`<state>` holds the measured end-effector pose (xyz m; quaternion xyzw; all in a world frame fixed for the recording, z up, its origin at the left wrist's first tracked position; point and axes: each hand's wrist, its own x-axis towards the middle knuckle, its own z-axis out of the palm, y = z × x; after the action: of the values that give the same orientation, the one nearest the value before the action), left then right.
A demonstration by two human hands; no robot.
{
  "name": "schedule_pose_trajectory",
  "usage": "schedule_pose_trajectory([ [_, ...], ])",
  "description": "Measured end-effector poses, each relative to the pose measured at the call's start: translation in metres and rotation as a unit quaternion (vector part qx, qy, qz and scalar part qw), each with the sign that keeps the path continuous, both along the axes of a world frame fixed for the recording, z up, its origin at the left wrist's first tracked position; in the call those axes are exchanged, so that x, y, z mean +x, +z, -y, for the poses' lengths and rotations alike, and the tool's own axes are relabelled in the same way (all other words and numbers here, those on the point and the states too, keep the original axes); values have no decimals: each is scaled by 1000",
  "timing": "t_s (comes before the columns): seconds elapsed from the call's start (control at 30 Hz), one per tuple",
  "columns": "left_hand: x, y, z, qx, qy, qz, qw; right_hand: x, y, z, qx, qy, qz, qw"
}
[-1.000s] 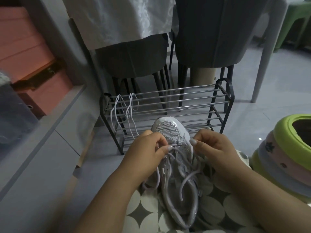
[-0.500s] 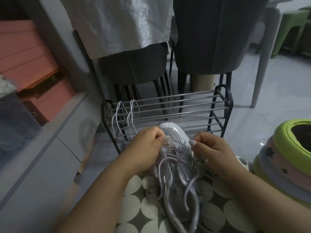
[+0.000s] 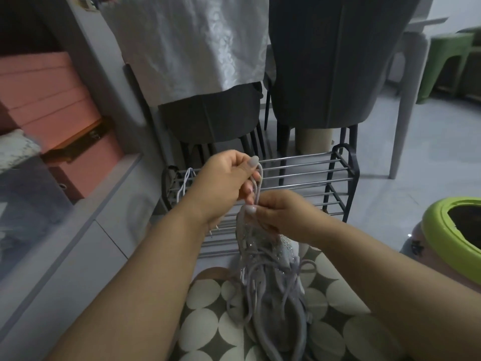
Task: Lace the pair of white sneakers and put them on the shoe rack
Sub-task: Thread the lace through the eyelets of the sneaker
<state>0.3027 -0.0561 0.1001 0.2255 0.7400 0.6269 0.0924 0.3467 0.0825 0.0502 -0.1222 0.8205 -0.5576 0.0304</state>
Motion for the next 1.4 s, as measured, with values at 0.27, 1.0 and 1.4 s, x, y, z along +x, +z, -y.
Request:
schedule_pose_trajectory([
  [0.27, 4, -34, 8, -69, 16, 52, 996, -25, 30, -12, -211, -89, 17, 973],
  [1.0, -6, -28, 4, 32, 16, 47, 998, -7, -2, -4, -37, -37, 95, 994],
  [1.4, 10, -41, -1, -53, -30, 77, 995, -34, 21, -8, -285, -88, 25, 954],
])
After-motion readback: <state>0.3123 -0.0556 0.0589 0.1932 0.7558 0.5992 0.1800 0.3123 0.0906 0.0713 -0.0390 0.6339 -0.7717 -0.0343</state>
